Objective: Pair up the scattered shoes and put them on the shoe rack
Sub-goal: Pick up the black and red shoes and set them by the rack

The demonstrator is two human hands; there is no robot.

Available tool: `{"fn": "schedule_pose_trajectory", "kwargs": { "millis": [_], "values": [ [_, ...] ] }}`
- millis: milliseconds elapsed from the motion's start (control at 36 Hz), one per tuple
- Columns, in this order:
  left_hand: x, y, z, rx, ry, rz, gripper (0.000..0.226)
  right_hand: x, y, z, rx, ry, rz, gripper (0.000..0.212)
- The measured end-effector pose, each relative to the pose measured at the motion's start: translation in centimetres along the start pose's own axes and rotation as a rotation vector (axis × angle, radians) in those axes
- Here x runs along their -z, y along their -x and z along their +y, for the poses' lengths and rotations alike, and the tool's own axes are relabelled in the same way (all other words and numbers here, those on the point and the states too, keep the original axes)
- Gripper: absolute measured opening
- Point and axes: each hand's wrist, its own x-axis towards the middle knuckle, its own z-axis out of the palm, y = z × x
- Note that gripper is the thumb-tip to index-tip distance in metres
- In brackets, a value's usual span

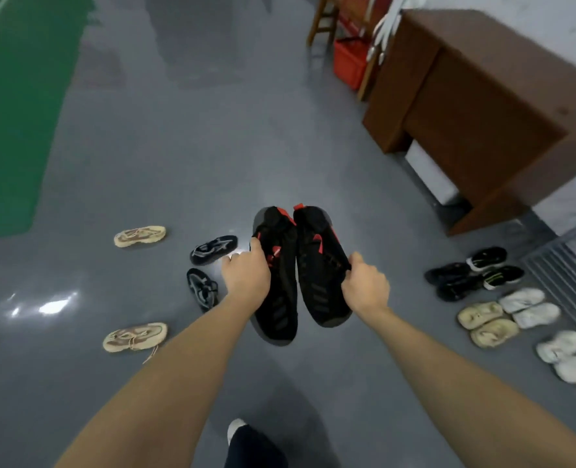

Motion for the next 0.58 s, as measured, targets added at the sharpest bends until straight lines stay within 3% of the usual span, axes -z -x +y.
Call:
{"fn": "schedule_pose_trajectory", "kwargs": {
  "millis": [222, 583],
  "values": [
    [-3.0, 6.7, 18.3, -0.235, 0.028, -0.059, 0.039, 5.7, 5.2, 18.9, -0.228, -0.056, 0.115, 0.013],
    [-8.6, 17.1, 41.2, -0.534, -0.071, -0.107, 0.042, 10.7, 12.7, 41.6, -0.568, -0.148, 0.232, 0.018]
  ]
}}
